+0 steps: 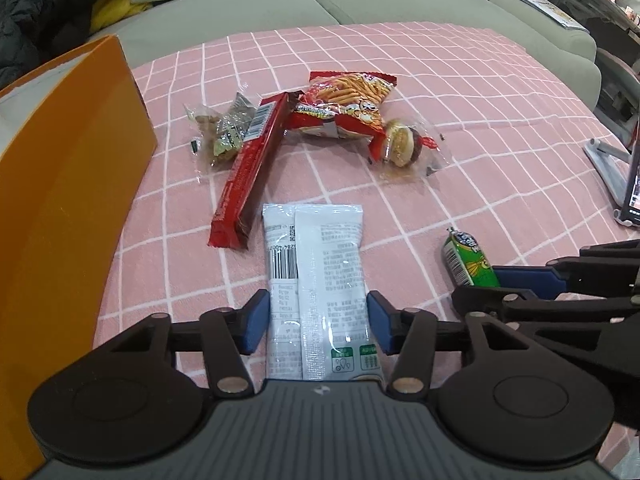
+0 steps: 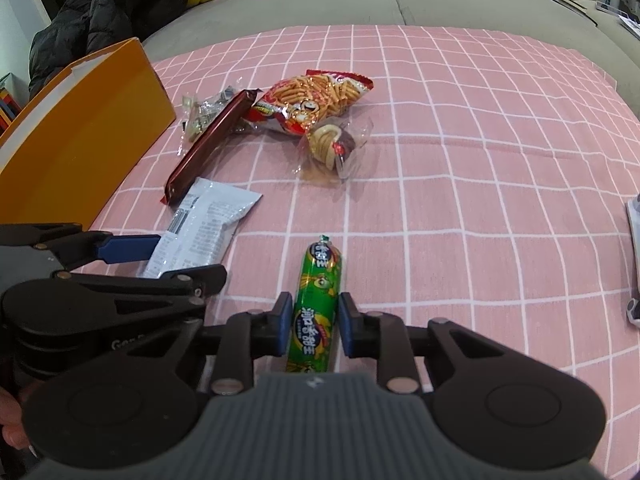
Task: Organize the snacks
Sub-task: 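Carry the white packet and green sausage over the orange box and release both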
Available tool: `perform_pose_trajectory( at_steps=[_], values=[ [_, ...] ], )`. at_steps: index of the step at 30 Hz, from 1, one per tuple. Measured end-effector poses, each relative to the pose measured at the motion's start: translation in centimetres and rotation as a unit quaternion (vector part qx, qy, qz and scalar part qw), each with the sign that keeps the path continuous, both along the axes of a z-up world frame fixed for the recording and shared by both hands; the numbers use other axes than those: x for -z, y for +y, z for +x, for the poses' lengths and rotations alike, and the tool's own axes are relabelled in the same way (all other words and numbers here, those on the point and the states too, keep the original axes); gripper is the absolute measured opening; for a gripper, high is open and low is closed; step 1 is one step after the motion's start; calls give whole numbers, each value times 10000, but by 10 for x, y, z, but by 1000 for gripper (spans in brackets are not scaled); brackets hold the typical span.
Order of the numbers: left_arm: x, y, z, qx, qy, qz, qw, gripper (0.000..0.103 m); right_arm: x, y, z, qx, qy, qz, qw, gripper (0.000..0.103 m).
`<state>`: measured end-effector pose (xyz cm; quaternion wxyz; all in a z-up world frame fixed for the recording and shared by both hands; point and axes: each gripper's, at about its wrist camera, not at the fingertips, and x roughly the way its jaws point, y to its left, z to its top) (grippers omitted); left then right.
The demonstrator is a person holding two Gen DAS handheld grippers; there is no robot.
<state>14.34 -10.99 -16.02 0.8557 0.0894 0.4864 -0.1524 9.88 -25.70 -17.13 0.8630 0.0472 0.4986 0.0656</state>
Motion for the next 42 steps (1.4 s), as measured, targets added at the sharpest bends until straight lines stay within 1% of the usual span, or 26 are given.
perform_pose_trajectory(
  at_steps=[2,6,12,20,25,32,38,42],
  values=[
    [-1,0,-2,-34,-22,-12,10000,56,-1,1,-1,8,50,-26,10000,20],
    [-8,8,-13,-276,-125,-213,9993,55,-5,2,-8,71,115,10,9999,20],
    [-37,23,-34,-546,-329,-412,9971,54,-22,7,-25,-54,-17,38,10000,20],
    [-80,47,-60,-830,-678,-724,9916,54,-61,25,-47,-264,-418,229,9985,20],
    [-110,65,-70,-1029,-952,-797,9869,54,-87,37,-51,-415,-692,382,9960,20],
    [-145,97,-66,-1268,-1278,-909,9795,54,-122,62,-37,-697,-1027,661,9901,20],
    [-171,128,-50,-1429,-1563,-814,9739,54,-150,92,-13,-1052,-1259,899,9824,20],
    [-184,148,-37,-1523,-1727,-692,9707,54,-163,112,8,-1217,-1350,1095,9772,20]
  ],
)
